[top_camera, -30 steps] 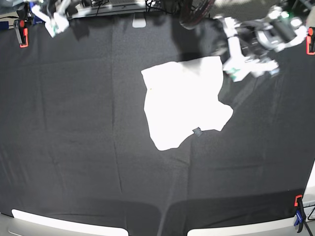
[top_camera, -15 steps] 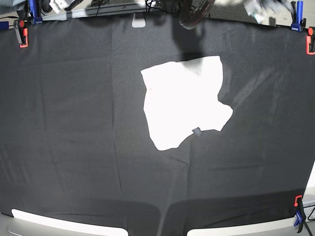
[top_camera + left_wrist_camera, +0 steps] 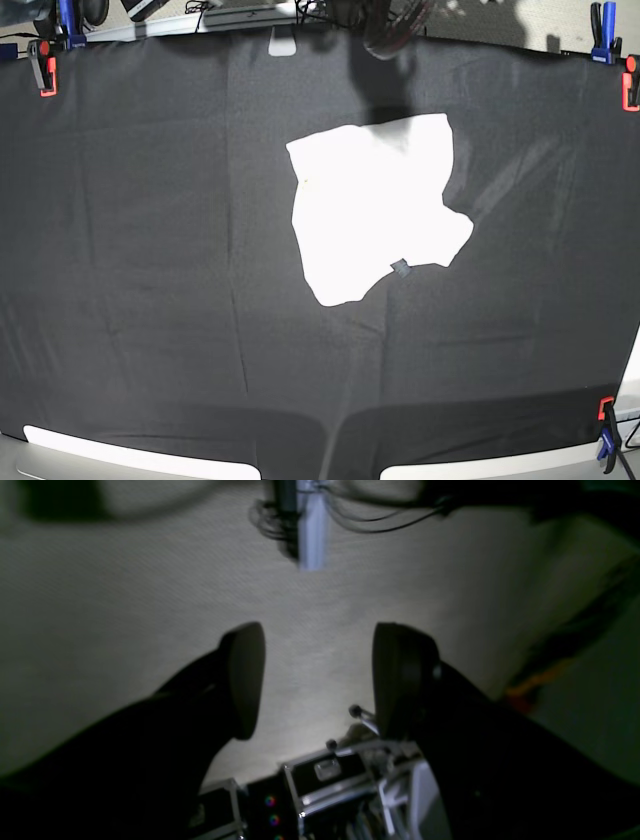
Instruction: Layout the t-shirt on the table in an organized manner, then fold the t-shirt properly
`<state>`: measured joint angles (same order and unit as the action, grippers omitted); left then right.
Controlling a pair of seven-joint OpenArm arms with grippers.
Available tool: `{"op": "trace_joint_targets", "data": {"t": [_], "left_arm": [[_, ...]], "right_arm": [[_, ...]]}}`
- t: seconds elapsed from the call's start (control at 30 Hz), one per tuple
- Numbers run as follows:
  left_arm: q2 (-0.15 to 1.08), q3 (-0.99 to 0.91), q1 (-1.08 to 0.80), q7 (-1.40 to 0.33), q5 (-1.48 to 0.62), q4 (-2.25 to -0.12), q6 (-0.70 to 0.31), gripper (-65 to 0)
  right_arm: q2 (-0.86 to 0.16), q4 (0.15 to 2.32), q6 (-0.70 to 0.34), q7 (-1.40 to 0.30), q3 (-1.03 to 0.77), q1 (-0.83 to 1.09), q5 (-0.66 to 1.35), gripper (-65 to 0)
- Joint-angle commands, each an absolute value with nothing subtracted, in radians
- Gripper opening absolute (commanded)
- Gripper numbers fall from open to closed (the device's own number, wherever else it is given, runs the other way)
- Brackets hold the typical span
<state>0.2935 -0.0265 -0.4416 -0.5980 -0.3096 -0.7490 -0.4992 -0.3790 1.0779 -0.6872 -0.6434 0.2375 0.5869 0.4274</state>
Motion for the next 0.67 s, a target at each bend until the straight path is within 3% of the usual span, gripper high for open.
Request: {"op": "trace_joint_targets", "data": {"t": [0.0,0.07,0.27,0.4,0.63], "left_arm": [[0.298,-0.028,-0.429,-0.565,-0.273,-0.710,-0.510,-33.4],[0.291,-0.028,-0.393,-0.486,-0.201,-0.642,-0.508,-33.4],[0.297,-0.028,-0.377,-0.416,-0.112,-0.615,-0.483,-33.4],[0.294,-0.028,-0.374,-0.422,-0.113,-0.624,-0.408,-33.4],[0.294,-0.028,-0.374,-0.425,-0.113,-0.626,-0.407,-33.4]], "right_arm": [[-0.381,1.013,-0.698,-0.569,0.267,0.561,0.437,-38.7],[-0.352,0.862,-0.698,-0.429,0.316,0.497,0.442,-38.7],[-0.257,0.583,-0.672,-0.213,0.327,0.384,0.360,-38.7],[-0.233,0.556,-0.651,-0.191,0.327,0.361,0.347,-38.7],[-0.227,0.568,-0.658,-0.191,0.328,0.360,0.347,-38.7]]}}
